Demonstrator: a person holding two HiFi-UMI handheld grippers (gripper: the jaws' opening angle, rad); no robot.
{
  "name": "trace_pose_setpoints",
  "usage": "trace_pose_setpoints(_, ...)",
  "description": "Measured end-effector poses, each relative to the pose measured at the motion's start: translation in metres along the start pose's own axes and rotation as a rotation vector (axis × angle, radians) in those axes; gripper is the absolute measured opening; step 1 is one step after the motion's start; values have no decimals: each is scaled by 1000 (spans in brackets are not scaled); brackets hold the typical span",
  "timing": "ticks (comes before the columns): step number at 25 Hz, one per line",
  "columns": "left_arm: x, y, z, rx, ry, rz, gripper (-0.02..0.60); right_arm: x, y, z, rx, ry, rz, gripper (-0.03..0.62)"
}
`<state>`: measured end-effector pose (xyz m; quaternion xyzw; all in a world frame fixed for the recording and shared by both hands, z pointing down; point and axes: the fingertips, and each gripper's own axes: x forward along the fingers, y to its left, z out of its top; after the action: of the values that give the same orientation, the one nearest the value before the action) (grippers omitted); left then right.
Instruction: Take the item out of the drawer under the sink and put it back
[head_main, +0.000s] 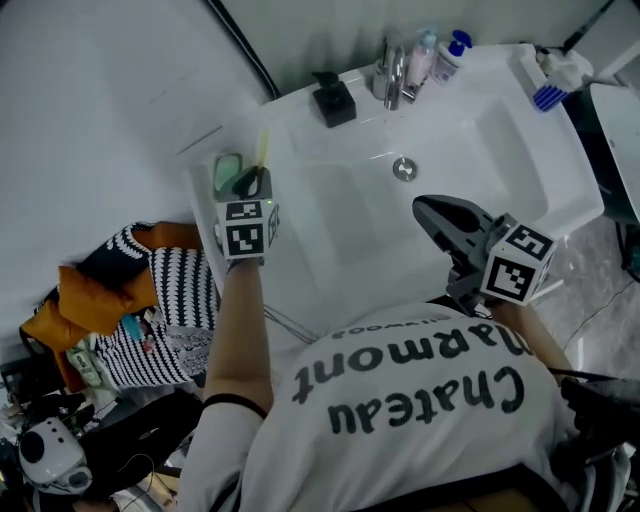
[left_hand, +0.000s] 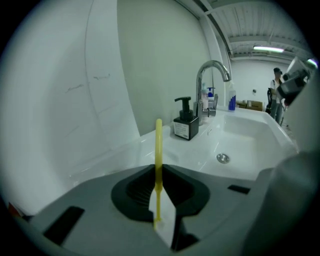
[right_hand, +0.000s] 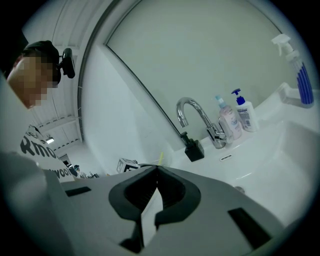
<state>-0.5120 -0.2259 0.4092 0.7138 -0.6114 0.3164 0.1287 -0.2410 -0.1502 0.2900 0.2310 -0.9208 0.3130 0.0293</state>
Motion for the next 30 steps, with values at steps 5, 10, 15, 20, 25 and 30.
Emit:
trace_pose_setpoints(5,18,10,-10,-19,55,9,51,-2,2,-3,-9,9,-31,11)
trace_pose_setpoints(10,30,18,-13,-53,70,11,51,-5,-3,-4,-6,6,-62,11)
trace_pose_setpoints(15,39,18,-18,-90,72,-2,51,-5,-5,-7,0,14,-76,11)
trace_pose_setpoints(20,42,22,-23,-100,82,1,51,-3,-6,-9,2,22,-76,11)
trace_pose_setpoints(25,47,23,-29,-104,97,6,51,-4,-9,-9,12,23,-81,11)
trace_pose_setpoints(30,46,25,-31,-96,104,14,51,-1,-5,-10,11,25,-73,11)
